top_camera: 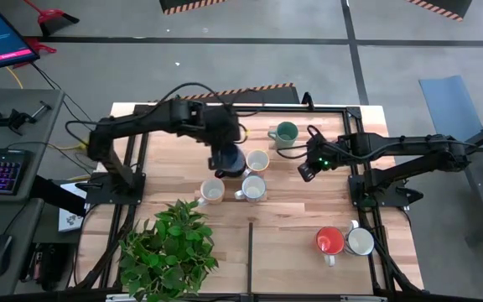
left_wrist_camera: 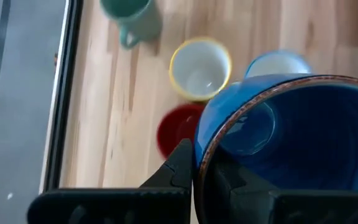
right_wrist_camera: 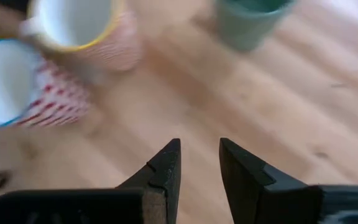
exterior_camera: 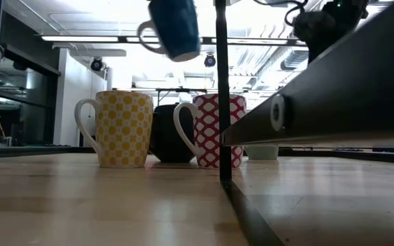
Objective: Place coffee mugs
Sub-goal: Move the blue mug to the left of the shelf
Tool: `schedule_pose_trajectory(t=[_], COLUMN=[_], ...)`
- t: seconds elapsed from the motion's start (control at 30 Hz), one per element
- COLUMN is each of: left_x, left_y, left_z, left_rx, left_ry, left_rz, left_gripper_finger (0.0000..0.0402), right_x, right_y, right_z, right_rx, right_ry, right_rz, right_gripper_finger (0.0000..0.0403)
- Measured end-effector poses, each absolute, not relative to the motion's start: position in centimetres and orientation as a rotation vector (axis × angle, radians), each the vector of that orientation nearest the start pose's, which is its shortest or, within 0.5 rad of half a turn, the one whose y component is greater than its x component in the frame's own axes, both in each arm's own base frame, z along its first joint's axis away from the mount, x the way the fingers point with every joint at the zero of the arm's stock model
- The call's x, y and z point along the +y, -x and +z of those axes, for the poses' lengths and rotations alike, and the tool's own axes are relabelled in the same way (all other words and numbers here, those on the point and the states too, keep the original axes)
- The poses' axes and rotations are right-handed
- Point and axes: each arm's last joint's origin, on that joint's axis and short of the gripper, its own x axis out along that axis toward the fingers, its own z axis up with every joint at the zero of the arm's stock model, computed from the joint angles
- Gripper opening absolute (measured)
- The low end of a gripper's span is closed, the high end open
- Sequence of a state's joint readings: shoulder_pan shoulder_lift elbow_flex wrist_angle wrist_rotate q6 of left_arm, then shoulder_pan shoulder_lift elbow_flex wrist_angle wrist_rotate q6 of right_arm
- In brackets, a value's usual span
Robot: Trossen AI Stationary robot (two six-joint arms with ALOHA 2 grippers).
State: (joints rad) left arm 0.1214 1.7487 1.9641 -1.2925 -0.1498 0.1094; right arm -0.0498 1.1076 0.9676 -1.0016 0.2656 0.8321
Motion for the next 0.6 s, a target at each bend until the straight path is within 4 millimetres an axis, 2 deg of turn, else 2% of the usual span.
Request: schedule_pose_trajectory(t=[0.1,0.33,0.6], left_x=[4.2,2.8,1.0], left_y=[-35.2,-38.5,-40.3], left_z=[38.7,37.1,37.0], left_rx=[1.087,1.103,1.055], left_ry=[-0.099,-0.111,-0.106], left_rz=[0.14,0.083,0.049], left_gripper_finger=[0.0004,0.0004,0.0004], right_x=[-2.1,-3.1,-4.7], right_y=[-18.8,-18.4,-17.5], right_z=[27.7,27.6,27.5], right_rx=[0.931,0.941,0.958], right_ry=[-0.573,-0.575,-0.605], right_rz=[-0.829,-0.902,-1.021], right_gripper_finger=[0.009,0.009,0.009])
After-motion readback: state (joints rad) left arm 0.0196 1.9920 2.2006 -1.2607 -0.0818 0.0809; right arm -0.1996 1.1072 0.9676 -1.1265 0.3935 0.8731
